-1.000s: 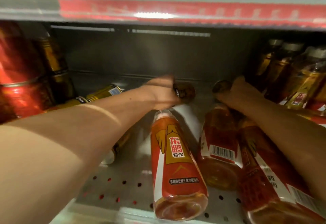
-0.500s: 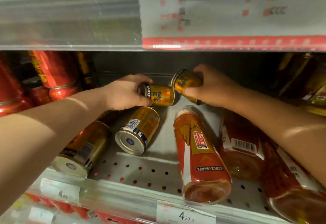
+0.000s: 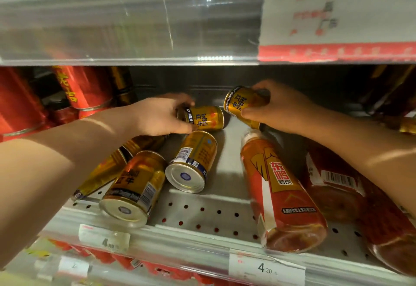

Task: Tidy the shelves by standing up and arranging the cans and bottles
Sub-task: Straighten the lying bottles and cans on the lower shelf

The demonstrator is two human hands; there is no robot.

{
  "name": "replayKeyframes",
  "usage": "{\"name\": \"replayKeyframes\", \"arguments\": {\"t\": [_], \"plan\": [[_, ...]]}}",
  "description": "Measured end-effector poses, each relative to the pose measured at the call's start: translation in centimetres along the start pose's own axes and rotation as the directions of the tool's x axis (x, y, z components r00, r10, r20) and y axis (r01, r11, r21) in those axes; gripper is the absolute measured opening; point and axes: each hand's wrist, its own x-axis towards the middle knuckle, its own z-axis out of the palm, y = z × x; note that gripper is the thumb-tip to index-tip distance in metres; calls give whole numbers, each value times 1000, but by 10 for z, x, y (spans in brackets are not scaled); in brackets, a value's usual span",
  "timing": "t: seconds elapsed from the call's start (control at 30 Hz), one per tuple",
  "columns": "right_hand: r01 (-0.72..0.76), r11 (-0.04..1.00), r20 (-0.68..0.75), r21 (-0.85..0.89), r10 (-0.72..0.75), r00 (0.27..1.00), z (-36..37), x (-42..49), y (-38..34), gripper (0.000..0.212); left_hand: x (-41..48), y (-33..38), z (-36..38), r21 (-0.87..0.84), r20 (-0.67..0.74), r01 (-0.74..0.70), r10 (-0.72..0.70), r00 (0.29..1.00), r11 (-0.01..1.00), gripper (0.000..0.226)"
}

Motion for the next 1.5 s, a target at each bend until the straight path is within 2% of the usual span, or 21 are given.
{"name": "replayKeyframes", "arguments": {"t": [0.1,0.17,0.23,0.33,0.47,0.53,0.6,0.73,0.83,0.97,1.13,1.23,1.3,1.4,1.5], "plan": [[73,997,48,-9,-72,996,1,-3,-12,63,-3,-9,-3,8,27,-10,10,1000,1000,73],[111,993,61,-46,-108,992,3,-2,-20,49,-4,-15,-7,-11,62,-1,2,998,1000,75],[90,996,79,-21,-88,993,6,-1,-25,39,-6,-21,-9,-9,90,4,-3,996,1000,74],[42,998,97,35,-46,994,14,0,-30,42,-7,-29,-10,13,92,-3,2,996,1000,74],[-32,997,92,77,25,995,22,-3,-39,46,-11,-32,-11,-41,86,12,-8,996,999,65],[-54,998,119,37,49,992,22,-5,-41,42,-12,-29,-8,-33,30,14,-13,999,999,60],[-45,999,79,-6,45,996,22,-10,-44,38,-12,-25,-4,-3,-23,1,-1,1000,1000,60],[42,994,0,-105,-42,999,31,-22,-48,34,-22,-11,0,-20,-62,-47,46,997,999,69],[57,993,-2,-106,-57,998,38,-23,-46,29,-32,6,3,103,-74,-97,105,992,990,84],[26,996,-20,-84,-28,999,45,-20,-41,39,-47,11,13,172,-22,-88,93,995,981,96],[47,995,-2,-87,-47,999,47,-17,-47,38,-51,0,12,181,-79,-120,136,988,976,62],[60,994,73,-88,-54,996,50,-15,-52,59,-48,-7,8,177,-98,-122,140,985,977,51],[93,994,185,-56,-81,979,48,-14,-56,64,-46,-9,5,116,-123,-90,104,987,989,46],[107,993,336,-51,-84,938,46,-13,-62,66,-40,-13,0,48,-147,-29,36,989,998,43],[89,996,381,-24,-73,922,50,-12,-67,54,-38,-17,-2,18,-148,6,-4,989,1000,41]]}}
